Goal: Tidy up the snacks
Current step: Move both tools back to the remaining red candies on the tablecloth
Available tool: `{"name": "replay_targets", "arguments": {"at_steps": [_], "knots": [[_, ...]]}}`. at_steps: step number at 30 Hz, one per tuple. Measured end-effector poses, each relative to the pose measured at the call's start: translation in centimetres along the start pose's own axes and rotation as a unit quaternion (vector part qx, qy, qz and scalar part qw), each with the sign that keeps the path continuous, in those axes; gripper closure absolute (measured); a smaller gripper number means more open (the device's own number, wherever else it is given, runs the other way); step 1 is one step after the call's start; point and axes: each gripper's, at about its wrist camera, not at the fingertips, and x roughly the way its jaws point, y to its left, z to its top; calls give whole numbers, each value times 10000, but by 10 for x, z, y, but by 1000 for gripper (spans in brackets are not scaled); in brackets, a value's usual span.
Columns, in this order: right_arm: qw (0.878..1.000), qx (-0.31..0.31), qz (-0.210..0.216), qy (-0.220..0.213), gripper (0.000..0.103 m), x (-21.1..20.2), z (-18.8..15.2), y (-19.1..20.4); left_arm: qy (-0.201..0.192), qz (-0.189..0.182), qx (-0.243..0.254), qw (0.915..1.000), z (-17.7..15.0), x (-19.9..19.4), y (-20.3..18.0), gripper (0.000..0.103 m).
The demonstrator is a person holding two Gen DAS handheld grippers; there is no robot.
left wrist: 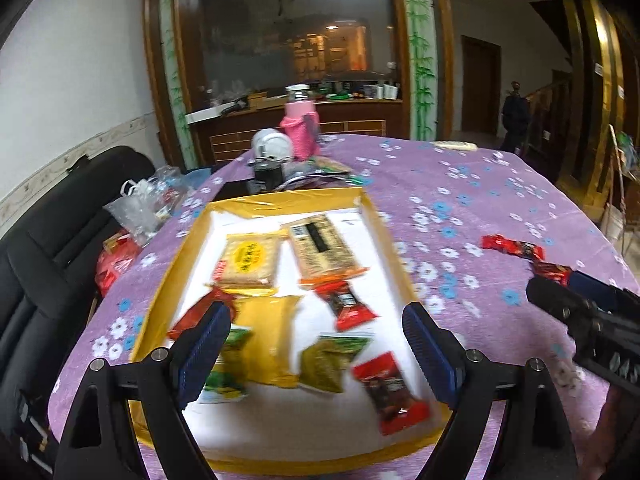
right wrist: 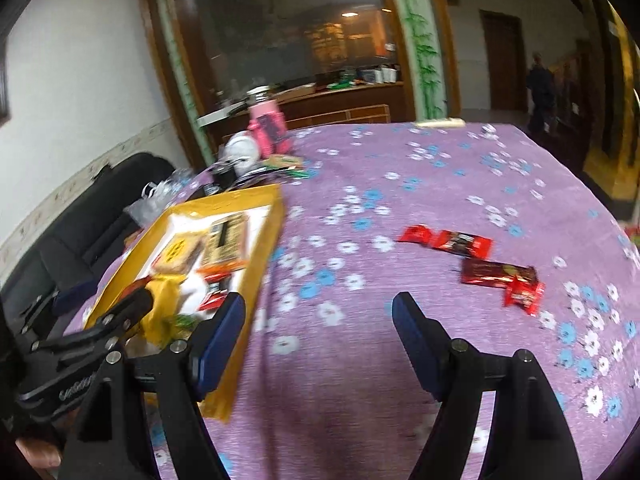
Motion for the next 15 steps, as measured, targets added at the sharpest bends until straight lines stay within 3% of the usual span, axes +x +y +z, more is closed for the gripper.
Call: {"name": "replay_targets", "arguments": {"at_steps": [10,14,15], "knots": [[9981,62,-482,372,28,2,25,-67,248,-760,511,9955,6,-2,-60,13],[9950,6,-634,777,29,29,41,-105,339,-974,696,9922,0,-4,-79,13],[9938,43,-708,859,33,37,44,-115,366,-1011,769,9912,-2,-5,-84,13]]}}
